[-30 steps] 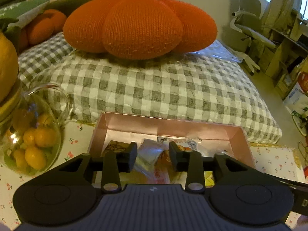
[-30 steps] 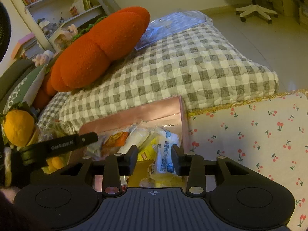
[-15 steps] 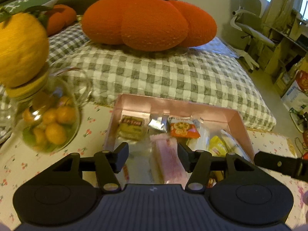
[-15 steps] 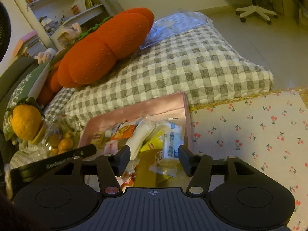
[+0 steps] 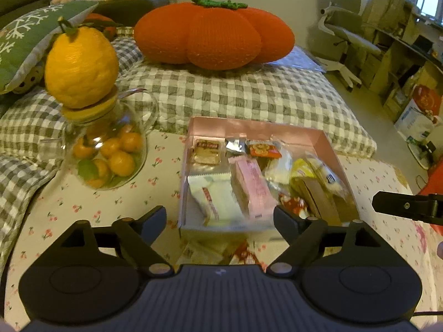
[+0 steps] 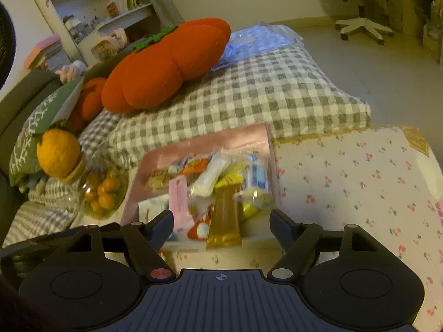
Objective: Organize snacks
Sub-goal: 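Move both tools back over the last snacks on the sheet, then grasp the yellow biscuit packet with the left tool while the right grasps the red candy packet, then lift both packets and carry them over the box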
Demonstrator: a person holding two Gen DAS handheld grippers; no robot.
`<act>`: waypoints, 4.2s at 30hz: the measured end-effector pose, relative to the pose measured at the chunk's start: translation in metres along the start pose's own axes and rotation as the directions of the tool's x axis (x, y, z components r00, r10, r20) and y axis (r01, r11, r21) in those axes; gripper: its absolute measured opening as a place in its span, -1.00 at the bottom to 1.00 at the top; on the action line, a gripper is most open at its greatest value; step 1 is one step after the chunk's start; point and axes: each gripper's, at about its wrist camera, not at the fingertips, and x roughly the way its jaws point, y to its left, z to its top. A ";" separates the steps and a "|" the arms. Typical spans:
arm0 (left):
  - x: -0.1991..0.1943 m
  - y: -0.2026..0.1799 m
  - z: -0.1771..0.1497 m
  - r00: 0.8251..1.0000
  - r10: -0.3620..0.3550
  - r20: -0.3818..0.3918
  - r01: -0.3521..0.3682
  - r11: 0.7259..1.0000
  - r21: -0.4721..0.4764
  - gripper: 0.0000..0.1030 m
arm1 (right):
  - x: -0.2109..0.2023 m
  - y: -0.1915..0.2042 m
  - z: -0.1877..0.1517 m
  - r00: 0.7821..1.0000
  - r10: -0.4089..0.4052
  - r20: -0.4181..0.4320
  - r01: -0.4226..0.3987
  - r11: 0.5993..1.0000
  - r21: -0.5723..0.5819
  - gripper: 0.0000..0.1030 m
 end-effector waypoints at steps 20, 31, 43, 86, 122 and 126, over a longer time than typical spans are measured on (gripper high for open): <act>-0.024 0.036 -0.053 0.999 -0.024 -0.027 0.021 0.995 -0.102 0.99 | -0.021 0.022 -0.060 0.999 -0.026 -0.030 0.024 0.998 -0.058 0.60; -0.008 0.063 -0.078 0.999 -0.007 -0.053 0.002 0.996 -0.093 0.99 | -0.010 0.036 -0.094 0.999 -0.034 0.008 0.035 0.979 -0.200 0.62; 0.022 0.051 -0.087 0.999 0.005 -0.035 -0.002 0.996 0.085 0.98 | 0.018 0.049 -0.116 0.996 -0.081 -0.031 0.065 0.931 -0.358 0.64; 0.040 0.057 -0.068 0.991 0.082 -0.108 -0.077 0.996 0.050 -0.31 | 0.095 0.083 -0.112 0.994 -0.074 -0.078 0.031 0.890 -0.454 0.64; 0.030 0.064 -0.071 0.985 0.092 -0.144 -0.092 0.996 0.001 -0.32 | 0.099 0.092 -0.097 0.999 -0.007 -0.053 -0.009 0.955 -0.297 -0.27; 0.024 0.063 -0.071 0.988 0.082 -0.132 -0.083 0.997 -0.003 -0.32 | 0.088 0.092 -0.094 0.997 0.004 -0.077 -0.024 0.962 -0.271 -0.27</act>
